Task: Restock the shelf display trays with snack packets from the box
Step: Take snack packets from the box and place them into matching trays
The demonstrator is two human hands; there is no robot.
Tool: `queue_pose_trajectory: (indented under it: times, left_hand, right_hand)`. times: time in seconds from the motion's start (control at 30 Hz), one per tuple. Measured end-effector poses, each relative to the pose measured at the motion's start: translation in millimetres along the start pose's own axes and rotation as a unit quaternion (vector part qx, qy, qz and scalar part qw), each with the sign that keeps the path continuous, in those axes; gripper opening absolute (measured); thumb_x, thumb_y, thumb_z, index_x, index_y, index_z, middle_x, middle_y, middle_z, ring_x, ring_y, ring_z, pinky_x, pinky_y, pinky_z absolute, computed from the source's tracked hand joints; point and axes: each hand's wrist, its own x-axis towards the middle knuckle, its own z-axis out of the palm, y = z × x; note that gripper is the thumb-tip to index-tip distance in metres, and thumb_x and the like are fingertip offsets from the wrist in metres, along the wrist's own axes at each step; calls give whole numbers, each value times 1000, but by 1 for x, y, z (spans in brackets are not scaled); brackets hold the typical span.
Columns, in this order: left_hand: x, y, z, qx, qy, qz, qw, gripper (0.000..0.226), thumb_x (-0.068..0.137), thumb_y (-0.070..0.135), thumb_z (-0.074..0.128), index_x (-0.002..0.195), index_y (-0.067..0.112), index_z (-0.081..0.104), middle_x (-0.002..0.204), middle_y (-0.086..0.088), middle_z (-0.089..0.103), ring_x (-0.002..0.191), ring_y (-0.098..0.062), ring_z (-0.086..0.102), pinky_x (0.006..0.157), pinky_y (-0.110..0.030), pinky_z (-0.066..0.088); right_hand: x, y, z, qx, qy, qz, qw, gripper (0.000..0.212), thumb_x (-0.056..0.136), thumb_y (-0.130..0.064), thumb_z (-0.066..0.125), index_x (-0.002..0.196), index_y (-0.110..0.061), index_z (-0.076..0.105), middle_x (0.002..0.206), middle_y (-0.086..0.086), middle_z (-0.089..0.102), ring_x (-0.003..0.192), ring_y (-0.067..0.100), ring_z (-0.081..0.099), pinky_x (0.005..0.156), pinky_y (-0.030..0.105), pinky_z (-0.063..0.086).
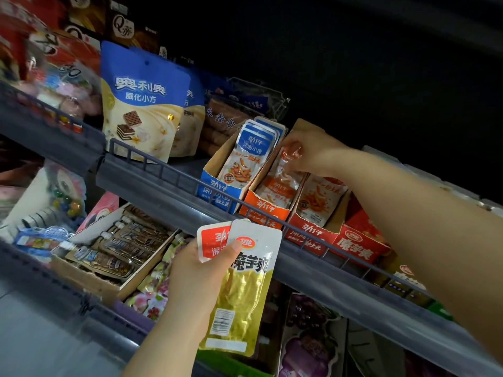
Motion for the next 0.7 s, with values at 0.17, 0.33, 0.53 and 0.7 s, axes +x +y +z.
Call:
queue_pose_trajectory:
  times: [0.17, 0.33, 0.53, 0.7]
  left_hand:
    - [-6, 1, 3, -25, -16, -26, 999, 7, 77, 15, 67, 82, 16, 63, 82, -7, 72, 84, -27, 67, 85, -49, 50]
    - [-15, 2, 13, -68, -30, -42, 996, 6, 77, 11, 65, 81, 16, 63, 74, -3, 73, 77, -21, 68, 72, -38, 51]
    - [-33, 4, 28, -84, -50, -39, 994, 12, 74, 10, 66, 84, 15, 63, 79, -6, 73, 84, -25, 67, 79, -41, 51]
    - [-44, 6, 40, -62, -62, -33, 996, 14, 69, 15, 69, 81, 16, 62, 77, -5, 73, 81, -24, 68, 78, -42, 53]
  right_hand:
    - [-35, -2, -4, 73, 42, -90, 992, 28, 87, -23, 59, 115, -19, 57, 103, -11, 56, 92, 2, 52, 77, 16, 44]
    - [-84, -8, 2, 124, -82, -134, 980, 33, 84, -32, 61, 113, -19, 56, 93, -16, 56, 82, -4, 53, 78, 11, 45]
    - [-116, -1, 14, 29, -120, -148, 981, 25, 85, -29, 61, 106, -14, 62, 96, -8, 58, 87, 6, 49, 69, 17, 39]
    - [-128, 9, 0, 48, -84, -95, 991, 19, 85, -29, 61, 96, -17, 71, 79, -17, 51, 74, 0, 48, 68, 16, 39]
